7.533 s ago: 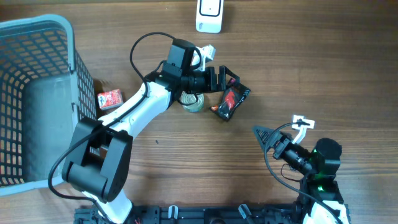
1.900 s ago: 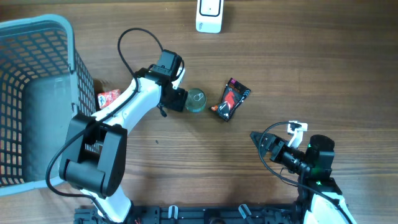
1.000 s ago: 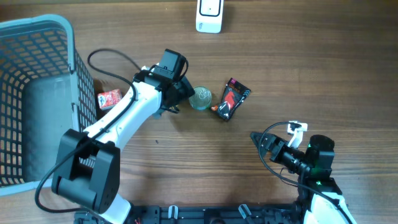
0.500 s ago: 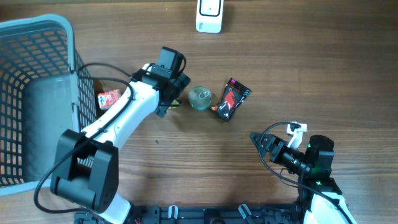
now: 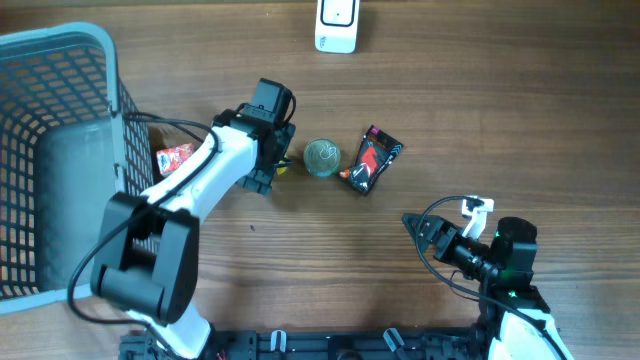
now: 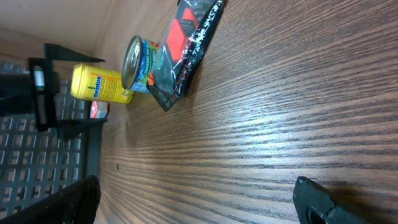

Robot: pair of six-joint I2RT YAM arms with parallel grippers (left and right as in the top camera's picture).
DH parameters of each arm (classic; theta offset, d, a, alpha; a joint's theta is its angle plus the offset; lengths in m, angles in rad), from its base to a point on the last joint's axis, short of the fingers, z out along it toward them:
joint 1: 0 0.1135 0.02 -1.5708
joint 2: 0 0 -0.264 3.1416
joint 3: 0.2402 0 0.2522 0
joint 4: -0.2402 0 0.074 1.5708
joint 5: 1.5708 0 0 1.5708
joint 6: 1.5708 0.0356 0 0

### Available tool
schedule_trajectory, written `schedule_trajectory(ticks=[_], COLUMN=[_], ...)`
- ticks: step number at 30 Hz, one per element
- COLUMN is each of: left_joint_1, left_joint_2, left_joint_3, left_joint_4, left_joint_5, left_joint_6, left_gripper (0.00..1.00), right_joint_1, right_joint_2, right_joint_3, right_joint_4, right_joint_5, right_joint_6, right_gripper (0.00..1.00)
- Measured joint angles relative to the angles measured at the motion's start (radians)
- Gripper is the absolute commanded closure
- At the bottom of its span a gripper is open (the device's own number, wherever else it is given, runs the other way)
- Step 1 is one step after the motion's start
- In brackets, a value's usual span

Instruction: Scan the item barcode

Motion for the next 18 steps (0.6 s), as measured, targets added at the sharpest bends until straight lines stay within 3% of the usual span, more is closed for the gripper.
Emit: schedule_trajectory(ticks=[2,6,9,18], left_joint_1=[0.000,0.001,0.001,0.003], left_joint_2=[0.018,0.023,0.023,0.023], left_joint_3=[0.000,0.000,0.000,0.000], left_joint_4=[0.024,0.042,0.045,0.044], left_joint_5=[-0.001,0.000,-0.004,-0.004], left_joint_6=[-0.011,-0.022,-0.031,-0.035], left_gripper=[0.05,0.28,0.38,0.45], right_joint_1=[0.000,0.000,0.000,0.000], right_joint_2=[0.000,0.000,0.000,0.001], right_joint_3=[0.000,0.000,0.000,0.000], right_joint_4=[0.000,0.000,0.000,0.000], right_joint_5=[0.000,0.000,0.000,0.000], right_joint_6=[0.000,0.000,0.000,0.000], right_gripper=[0.00,0.00,0.00,0.00])
